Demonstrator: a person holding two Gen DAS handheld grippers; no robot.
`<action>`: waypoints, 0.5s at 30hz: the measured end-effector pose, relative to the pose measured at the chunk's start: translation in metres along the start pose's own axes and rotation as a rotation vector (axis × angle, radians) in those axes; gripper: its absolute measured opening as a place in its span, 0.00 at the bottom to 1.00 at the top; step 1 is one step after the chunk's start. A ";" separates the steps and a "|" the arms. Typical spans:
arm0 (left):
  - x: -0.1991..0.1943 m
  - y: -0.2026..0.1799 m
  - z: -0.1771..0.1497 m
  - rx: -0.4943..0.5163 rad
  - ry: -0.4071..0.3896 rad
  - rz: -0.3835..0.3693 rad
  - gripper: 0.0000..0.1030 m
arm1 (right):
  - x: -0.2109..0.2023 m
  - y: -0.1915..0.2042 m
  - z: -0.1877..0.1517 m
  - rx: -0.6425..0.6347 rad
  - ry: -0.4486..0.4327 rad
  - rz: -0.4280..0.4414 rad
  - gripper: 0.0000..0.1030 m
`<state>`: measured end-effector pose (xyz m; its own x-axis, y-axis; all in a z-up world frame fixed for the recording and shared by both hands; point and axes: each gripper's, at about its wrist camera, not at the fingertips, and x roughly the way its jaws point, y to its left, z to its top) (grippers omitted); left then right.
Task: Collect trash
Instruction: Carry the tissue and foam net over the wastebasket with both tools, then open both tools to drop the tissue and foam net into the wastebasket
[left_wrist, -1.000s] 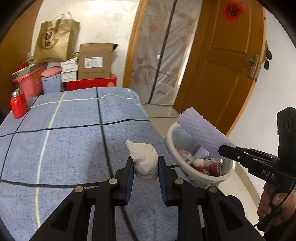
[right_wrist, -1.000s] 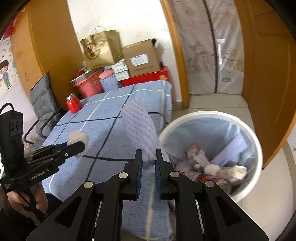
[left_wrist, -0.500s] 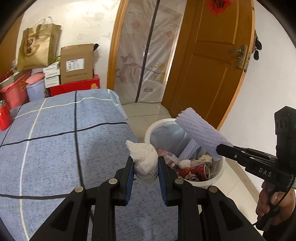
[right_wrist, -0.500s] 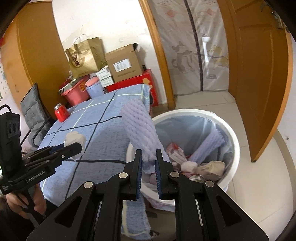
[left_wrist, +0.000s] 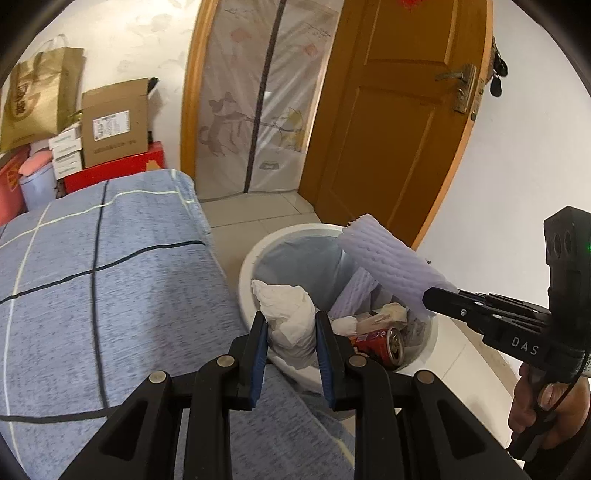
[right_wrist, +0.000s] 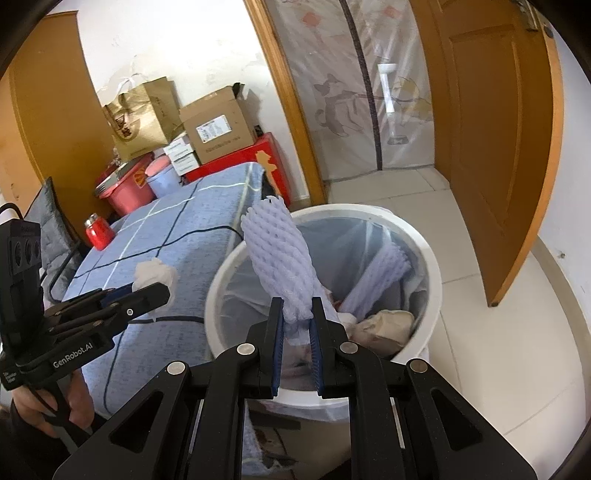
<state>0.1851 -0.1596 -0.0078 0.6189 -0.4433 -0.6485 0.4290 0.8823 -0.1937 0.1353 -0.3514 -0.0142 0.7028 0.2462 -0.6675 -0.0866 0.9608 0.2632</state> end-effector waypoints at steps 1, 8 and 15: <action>0.005 -0.001 0.001 0.003 0.007 -0.005 0.25 | 0.001 -0.001 0.000 0.002 0.002 -0.003 0.13; 0.025 -0.007 0.004 0.025 0.031 -0.025 0.25 | 0.011 -0.011 0.001 0.018 0.025 -0.019 0.14; 0.044 -0.008 0.007 0.029 0.052 -0.045 0.28 | 0.020 -0.014 0.003 0.013 0.043 -0.040 0.19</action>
<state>0.2130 -0.1875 -0.0297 0.5635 -0.4730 -0.6773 0.4750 0.8563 -0.2028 0.1532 -0.3606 -0.0292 0.6746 0.2126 -0.7069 -0.0492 0.9684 0.2444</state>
